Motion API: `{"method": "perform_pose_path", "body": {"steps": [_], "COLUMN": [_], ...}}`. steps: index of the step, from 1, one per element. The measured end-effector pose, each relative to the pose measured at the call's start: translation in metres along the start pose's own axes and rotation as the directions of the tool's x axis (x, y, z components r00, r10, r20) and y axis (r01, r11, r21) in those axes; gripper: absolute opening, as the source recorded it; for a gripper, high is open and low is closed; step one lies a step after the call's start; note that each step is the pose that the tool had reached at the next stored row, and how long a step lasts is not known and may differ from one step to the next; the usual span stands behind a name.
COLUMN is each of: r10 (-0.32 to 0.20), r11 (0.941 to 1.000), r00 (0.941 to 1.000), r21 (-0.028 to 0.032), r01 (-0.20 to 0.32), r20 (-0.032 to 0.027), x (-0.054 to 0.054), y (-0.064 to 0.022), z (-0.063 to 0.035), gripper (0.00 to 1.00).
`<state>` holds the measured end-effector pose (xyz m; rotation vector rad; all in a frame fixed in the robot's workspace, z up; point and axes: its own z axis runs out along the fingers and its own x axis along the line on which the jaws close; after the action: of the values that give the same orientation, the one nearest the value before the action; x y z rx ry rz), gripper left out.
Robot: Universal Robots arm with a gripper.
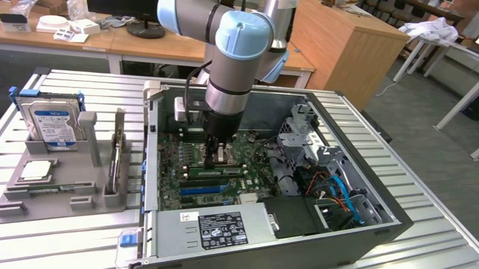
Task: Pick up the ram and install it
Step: 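Press down the ram until it locks into place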
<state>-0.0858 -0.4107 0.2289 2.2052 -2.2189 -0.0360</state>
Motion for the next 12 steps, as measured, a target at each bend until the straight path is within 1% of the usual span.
{"method": "perform_pose_path", "body": {"steps": [12], "r10": [0.000], "r11": [1.0000], "r00": [1.0000], "r21": [0.0000], "r01": [0.000], "r20": [0.0000], "x": [0.0000], "y": [0.0000], "z": [0.0019], "gripper": [0.11]}}
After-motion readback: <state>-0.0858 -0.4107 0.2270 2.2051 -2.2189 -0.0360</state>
